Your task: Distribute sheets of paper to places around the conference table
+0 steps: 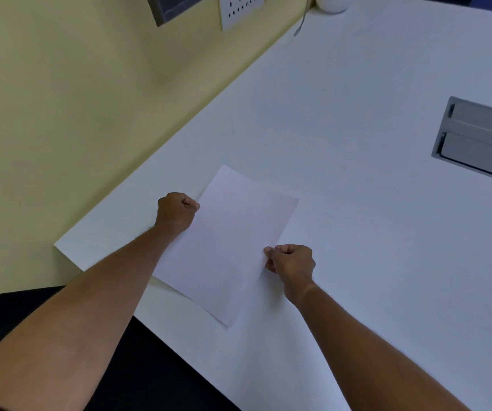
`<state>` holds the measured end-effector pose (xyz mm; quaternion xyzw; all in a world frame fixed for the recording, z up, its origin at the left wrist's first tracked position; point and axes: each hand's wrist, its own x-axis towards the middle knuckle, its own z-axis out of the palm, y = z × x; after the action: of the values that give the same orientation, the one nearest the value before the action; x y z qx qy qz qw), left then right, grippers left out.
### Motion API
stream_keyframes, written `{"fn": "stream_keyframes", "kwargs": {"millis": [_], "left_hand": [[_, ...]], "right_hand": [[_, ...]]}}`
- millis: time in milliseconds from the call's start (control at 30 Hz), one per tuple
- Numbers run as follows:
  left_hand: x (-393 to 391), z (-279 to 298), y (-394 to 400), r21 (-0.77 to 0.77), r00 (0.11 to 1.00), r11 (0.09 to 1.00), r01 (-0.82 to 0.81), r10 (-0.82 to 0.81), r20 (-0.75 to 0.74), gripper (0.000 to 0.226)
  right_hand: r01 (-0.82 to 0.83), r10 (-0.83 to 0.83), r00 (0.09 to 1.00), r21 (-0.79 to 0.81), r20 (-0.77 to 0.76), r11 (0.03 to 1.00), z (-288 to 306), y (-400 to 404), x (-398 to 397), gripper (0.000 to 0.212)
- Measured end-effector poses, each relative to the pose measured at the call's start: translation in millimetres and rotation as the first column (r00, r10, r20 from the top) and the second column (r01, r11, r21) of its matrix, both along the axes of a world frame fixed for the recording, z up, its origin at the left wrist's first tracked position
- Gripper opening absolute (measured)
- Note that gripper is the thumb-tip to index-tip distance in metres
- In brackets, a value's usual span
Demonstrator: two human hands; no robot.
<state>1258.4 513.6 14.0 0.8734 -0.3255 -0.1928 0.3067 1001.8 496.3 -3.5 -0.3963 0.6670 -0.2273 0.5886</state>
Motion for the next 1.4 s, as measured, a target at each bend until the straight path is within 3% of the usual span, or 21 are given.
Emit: {"fn": "stream_keyframes", "kwargs": {"millis": [500,667,1200,1400], "left_hand": [[1.3,-30.3,-13.4,0.082,1.0,0.996,0.019,-0.02,0.02,0.009],[1.4,-32.0,-9.5,0.103,1.0,0.995,-0.006,0.004,0.025,0.014],[-4.9,-37.2,-13.1,0.095,0.996,0.992,-0.082,0.079,0.041,0.004],[-7.3,-36.6,-13.1,0.124,0.994,0.988,-0.087,0.077,0.079,0.01]], "right_hand": [[-0.03,0.036,0.988,0.042,-0.152,0.999,-16.4,-6.6,8.3,0.021],[-0.076,0.08,0.981,0.03,-0.177,0.997,-20.1,-7.4,11.9,0.004],[-0.129,0.142,0.964,0.072,-0.225,0.989,-25.8,-10.8,14.2,0.018],[-0.139,0.148,0.963,0.058,-0.224,0.989,-27.9,-9.1,11.8,0.02]]}}
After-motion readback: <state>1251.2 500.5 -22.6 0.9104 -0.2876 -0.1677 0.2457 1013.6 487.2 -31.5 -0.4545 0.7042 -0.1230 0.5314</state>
